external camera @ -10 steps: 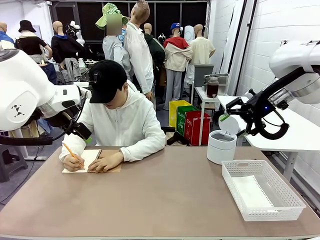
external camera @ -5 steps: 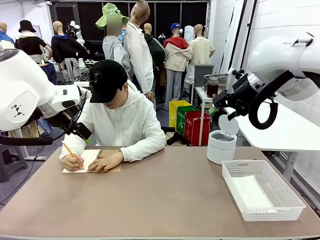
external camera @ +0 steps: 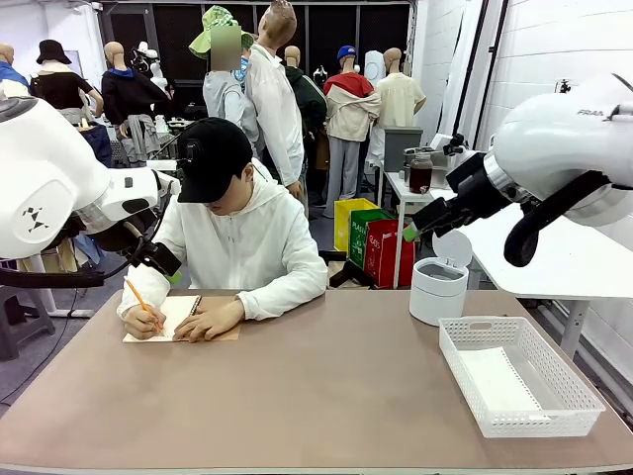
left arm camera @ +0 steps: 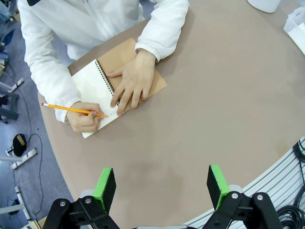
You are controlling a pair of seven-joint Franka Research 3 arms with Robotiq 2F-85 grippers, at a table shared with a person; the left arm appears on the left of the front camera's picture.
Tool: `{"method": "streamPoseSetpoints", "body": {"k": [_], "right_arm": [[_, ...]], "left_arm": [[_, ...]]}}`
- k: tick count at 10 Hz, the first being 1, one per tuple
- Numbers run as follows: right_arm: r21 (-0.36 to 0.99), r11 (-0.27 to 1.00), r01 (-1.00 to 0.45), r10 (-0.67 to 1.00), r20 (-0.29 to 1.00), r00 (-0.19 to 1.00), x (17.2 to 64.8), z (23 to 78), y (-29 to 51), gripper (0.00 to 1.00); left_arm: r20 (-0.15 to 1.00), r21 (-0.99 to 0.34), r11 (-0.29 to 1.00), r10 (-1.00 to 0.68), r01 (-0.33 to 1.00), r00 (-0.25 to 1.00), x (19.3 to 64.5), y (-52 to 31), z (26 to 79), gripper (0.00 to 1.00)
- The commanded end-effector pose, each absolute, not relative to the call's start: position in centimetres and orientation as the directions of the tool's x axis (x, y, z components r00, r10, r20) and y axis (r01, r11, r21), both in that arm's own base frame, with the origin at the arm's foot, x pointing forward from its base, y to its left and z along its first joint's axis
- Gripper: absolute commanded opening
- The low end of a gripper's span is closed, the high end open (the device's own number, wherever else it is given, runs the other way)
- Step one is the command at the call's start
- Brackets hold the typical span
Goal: Sort the paper based on its condition.
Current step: If a person hands you a paper, place it in the Organizing basket , and if it's crumpled, put it in the Trash can.
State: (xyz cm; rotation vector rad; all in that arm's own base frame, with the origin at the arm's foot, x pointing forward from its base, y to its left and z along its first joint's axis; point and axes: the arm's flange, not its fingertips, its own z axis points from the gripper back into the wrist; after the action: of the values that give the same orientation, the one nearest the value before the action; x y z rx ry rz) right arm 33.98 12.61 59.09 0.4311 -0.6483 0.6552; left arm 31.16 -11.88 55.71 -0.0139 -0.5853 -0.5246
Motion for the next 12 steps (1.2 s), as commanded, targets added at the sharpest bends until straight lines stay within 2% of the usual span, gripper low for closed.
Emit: {"method": "streamPoseSetpoints", "body": {"k": [1, 3, 4, 12], "right_arm": [[0.11, 0.627, -0.772, 0.54, 0.653, 0.532, 34.24, 58.61, 11.58, 1.0], [0.113, 0.576, -0.809, 0.583, 0.637, 0.504, 34.35, 58.55, 11.48, 1.0], [0.12, 0.631, -0.766, 0.533, 0.65, 0.541, 33.78, 58.44, 12.36, 1.0], [0.12, 0.631, -0.766, 0.533, 0.65, 0.541, 33.78, 58.44, 12.36, 1.0]], "left_arm": [[0.536, 0.127, 0.87, -0.464, 0.476, 0.706, 31.2, -11.8, 55.72, 1.0], [0.536, 0.127, 0.87, -0.464, 0.476, 0.706, 31.2, -11.8, 55.72, 1.0], [0.536, 0.127, 0.87, -0.464, 0.476, 0.706, 31.2, -11.8, 55.72, 1.0], [0.536, 0.127, 0.87, -0.464, 0.476, 0.706, 31.2, -11.8, 55.72, 1.0]]}}
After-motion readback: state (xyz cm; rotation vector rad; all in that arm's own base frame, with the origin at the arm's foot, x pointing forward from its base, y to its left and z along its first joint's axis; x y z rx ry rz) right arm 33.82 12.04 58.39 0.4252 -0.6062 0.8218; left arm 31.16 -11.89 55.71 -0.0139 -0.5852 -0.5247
